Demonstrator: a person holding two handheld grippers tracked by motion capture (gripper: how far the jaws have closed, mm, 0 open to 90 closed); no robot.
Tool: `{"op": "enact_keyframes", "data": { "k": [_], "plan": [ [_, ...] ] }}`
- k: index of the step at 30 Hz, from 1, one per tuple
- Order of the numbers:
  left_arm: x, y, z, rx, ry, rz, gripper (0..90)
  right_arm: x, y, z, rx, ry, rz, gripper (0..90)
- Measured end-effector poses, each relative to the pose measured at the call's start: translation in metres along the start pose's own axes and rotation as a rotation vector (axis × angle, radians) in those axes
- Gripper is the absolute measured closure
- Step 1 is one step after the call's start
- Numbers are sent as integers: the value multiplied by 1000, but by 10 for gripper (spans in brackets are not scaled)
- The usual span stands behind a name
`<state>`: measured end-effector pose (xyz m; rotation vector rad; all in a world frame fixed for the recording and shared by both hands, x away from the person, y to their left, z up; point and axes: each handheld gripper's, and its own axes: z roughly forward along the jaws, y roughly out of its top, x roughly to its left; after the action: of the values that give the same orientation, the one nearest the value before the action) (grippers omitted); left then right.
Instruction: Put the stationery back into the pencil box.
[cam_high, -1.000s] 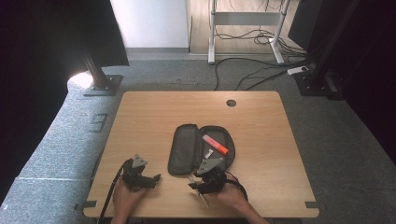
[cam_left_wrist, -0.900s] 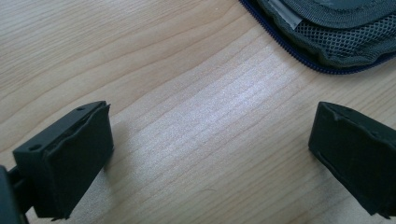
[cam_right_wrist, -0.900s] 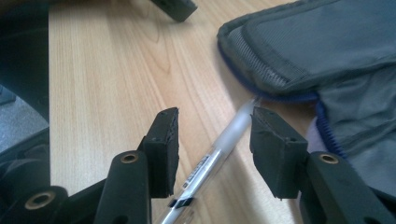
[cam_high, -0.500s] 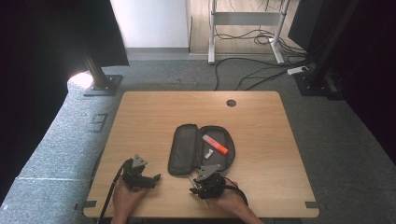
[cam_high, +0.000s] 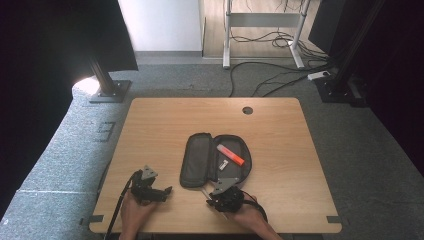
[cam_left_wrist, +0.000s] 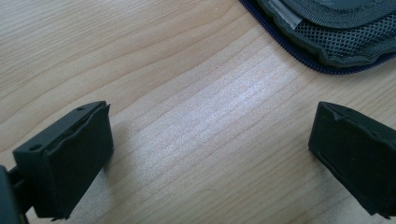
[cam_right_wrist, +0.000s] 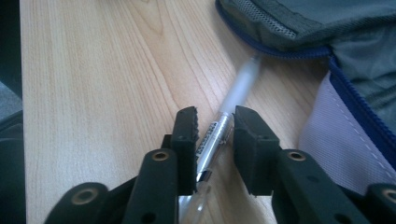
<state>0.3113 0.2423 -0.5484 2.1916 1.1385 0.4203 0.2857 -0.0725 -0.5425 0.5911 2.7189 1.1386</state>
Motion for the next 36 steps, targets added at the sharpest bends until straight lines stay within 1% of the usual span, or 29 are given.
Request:
{"op": "enact_keyframes", "data": {
  "k": [7, 14, 18, 21, 28, 36],
  "plan": [
    [0, 0, 0, 0, 0, -1, 0, -4, -4, -4, 3, 1, 21, 778],
    [0, 0, 0, 0, 0, 0, 0, -4, -5, -6, 4, 0, 20, 783],
    [0, 0, 0, 0, 0, -1, 0, -4, -5, -8, 4, 10, 24, 784],
    [0, 0, 0, 0, 0, -1, 0, -3, -4, -9, 2, 13, 16, 784],
    [0, 0, 0, 0, 0, -1, 0, 1, -1, -20, -14, 21, 6, 784],
    [0, 0, 0, 0, 0, -1, 0, -1, 4, -31, -43, 19, 7, 785]
  ]
}}
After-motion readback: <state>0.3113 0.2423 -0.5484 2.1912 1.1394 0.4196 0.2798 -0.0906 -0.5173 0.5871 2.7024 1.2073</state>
